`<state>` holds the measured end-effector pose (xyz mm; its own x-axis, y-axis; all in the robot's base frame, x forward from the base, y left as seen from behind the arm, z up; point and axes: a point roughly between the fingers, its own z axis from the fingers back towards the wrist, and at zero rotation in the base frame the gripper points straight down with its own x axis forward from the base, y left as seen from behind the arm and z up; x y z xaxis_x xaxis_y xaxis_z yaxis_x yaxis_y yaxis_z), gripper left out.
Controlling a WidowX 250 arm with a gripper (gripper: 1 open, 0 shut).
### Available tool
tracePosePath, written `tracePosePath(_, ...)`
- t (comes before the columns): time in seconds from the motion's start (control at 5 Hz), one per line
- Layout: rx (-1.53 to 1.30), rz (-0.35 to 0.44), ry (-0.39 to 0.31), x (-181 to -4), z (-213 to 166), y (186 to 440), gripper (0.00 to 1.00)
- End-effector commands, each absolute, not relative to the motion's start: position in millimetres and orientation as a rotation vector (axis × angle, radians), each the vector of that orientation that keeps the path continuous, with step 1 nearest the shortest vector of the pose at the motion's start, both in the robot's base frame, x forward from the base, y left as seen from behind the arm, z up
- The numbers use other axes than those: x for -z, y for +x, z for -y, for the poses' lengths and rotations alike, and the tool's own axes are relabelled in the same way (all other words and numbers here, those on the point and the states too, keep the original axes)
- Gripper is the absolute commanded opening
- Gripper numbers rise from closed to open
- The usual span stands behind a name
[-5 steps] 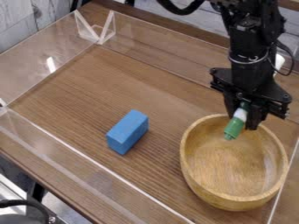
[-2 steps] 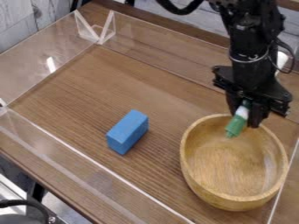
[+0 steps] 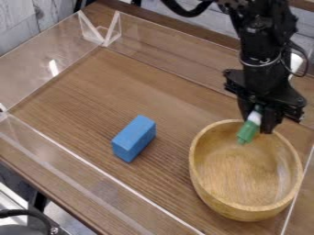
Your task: Remove the green marker from inside the brown bowl and put it on the table
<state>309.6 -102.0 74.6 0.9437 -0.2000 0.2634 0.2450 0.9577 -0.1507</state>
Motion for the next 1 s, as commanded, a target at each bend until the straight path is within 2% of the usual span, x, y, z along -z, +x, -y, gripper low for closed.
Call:
tracePosePath(0.0, 0.234, 0.291, -0.189, -84.5, 100, 316, 0.00)
tracePosePath(0.4, 0.245, 0.293, -0.190, -82.4, 100, 317, 0.00)
tracePosePath(0.8, 0.233, 0.291, -0.150, -91.4, 82, 329, 0.00)
